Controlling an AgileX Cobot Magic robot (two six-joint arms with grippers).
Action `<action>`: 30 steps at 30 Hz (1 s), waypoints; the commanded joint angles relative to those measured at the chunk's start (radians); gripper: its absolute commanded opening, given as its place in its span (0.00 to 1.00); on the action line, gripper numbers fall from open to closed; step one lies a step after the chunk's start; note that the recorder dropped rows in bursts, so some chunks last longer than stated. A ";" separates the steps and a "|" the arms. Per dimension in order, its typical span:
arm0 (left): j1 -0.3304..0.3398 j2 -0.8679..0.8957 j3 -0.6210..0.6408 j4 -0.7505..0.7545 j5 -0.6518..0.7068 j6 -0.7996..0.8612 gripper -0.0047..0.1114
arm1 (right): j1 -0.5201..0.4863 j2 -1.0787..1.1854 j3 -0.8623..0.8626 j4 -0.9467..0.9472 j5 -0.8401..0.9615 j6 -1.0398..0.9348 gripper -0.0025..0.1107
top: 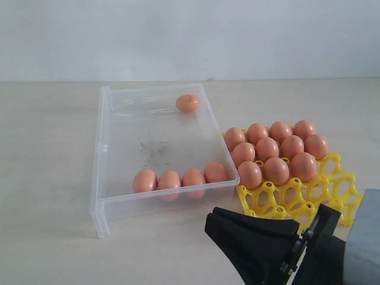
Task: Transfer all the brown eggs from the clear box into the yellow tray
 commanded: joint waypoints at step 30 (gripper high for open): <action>-0.006 -0.003 0.004 0.002 -0.002 0.000 0.07 | -0.113 0.013 -0.538 0.047 0.879 -0.900 0.03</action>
